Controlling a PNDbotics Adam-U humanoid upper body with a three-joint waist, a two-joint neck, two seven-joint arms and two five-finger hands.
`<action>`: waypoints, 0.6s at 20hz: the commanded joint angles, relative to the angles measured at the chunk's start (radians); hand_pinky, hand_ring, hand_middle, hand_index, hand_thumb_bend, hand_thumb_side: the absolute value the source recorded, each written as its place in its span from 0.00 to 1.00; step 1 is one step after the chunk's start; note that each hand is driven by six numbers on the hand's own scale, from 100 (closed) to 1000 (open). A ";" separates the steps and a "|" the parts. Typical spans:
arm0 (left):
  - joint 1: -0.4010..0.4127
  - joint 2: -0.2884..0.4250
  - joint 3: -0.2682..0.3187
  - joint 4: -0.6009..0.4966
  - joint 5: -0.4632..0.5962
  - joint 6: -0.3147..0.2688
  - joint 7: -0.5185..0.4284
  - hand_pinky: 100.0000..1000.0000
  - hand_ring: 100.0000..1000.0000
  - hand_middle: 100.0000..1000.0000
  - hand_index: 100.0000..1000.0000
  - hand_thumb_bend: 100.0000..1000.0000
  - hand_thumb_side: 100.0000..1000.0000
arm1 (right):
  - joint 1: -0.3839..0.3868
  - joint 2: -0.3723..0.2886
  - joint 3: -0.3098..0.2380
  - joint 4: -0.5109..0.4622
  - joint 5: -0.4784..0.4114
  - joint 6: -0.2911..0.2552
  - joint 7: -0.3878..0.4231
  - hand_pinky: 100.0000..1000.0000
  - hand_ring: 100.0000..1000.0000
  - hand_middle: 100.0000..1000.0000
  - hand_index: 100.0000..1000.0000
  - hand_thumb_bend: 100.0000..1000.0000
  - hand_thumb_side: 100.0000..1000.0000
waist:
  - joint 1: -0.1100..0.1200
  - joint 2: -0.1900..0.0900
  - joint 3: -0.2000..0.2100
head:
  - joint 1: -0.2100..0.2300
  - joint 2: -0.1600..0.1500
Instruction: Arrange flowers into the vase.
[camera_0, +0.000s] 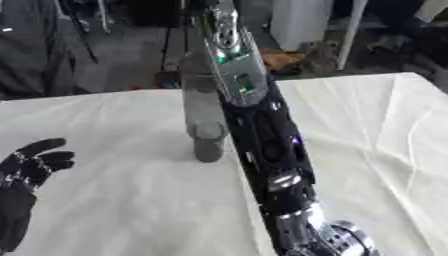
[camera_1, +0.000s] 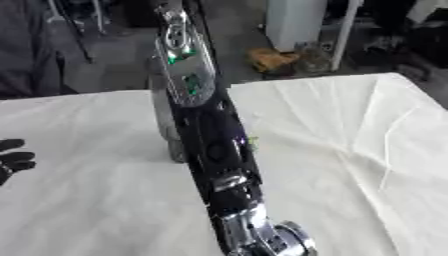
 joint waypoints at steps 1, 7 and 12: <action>-0.013 0.006 0.006 -0.011 0.003 -0.002 -0.002 0.74 0.71 0.74 0.77 0.82 0.98 | -0.019 -0.005 -0.002 -0.029 -0.003 0.005 -0.001 0.00 0.00 0.00 0.00 0.00 0.79 | 0.005 -0.015 -0.001 | -0.001 -0.002; -0.012 0.006 0.006 -0.011 0.002 -0.002 -0.001 0.74 0.71 0.74 0.77 0.82 0.98 | -0.015 -0.001 -0.002 -0.035 -0.008 0.009 -0.001 0.00 0.00 0.00 0.00 0.00 0.79 | 0.006 -0.015 -0.001 | -0.003 -0.002; -0.013 0.006 0.006 -0.011 0.002 -0.001 -0.001 0.74 0.71 0.74 0.77 0.82 0.98 | -0.016 -0.018 -0.002 -0.032 -0.030 0.014 0.000 0.00 0.00 0.00 0.00 0.00 0.79 | 0.006 -0.015 -0.001 | -0.003 -0.003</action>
